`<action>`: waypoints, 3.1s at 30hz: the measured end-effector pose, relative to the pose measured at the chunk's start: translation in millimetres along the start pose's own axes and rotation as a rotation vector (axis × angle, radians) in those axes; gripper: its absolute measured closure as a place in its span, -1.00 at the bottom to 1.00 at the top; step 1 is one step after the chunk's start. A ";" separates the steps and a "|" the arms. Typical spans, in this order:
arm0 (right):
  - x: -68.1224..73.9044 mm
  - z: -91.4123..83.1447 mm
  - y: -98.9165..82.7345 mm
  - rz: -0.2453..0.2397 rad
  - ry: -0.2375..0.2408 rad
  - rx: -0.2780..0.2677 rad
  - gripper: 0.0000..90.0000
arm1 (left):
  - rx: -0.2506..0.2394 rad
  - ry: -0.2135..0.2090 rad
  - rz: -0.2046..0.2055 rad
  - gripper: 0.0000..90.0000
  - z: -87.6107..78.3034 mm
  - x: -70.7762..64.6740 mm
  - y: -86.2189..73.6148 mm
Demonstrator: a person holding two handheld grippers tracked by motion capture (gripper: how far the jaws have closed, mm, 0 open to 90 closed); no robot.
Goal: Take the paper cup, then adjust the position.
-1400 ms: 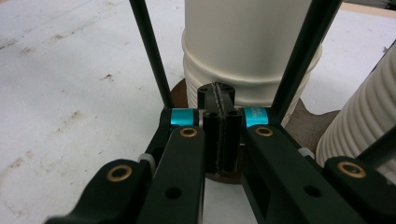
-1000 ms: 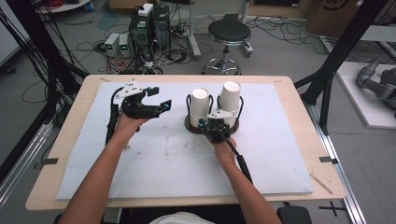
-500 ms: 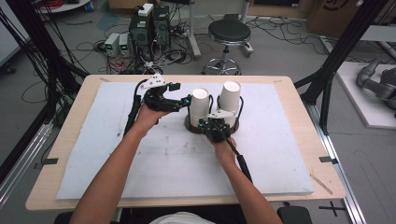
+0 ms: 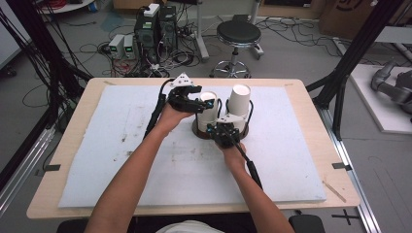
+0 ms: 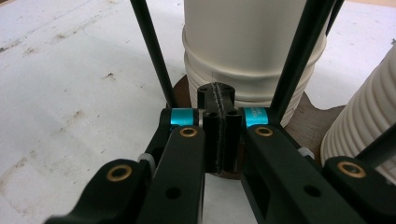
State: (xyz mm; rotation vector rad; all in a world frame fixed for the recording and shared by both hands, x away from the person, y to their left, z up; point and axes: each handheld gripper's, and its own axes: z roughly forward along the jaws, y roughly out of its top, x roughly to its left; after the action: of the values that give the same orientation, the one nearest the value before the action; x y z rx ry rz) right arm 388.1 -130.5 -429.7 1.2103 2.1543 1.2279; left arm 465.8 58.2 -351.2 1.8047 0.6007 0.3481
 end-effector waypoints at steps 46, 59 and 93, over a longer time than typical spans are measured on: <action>-16.0 -32.0 13.1 -0.048 0.144 -0.030 0.72 | -0.127 -0.029 0.014 -0.22 -71.5 -22.0 54.4; -38.7 -82.3 -5.3 -0.196 0.353 -0.033 -0.31 | -0.099 -0.075 0.024 -0.21 -109.4 -37.4 34.1; -55.7 -104.3 -26.0 -0.261 0.408 -0.168 -0.54 | -0.075 -0.119 0.045 -0.21 -123.0 -60.2 -46.2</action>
State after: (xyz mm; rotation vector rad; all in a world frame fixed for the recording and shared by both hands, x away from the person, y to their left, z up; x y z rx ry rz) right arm 336.6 -235.7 -399.2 0.6240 2.3333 1.6023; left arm 342.0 132.8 -353.0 1.7560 0.4584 0.2874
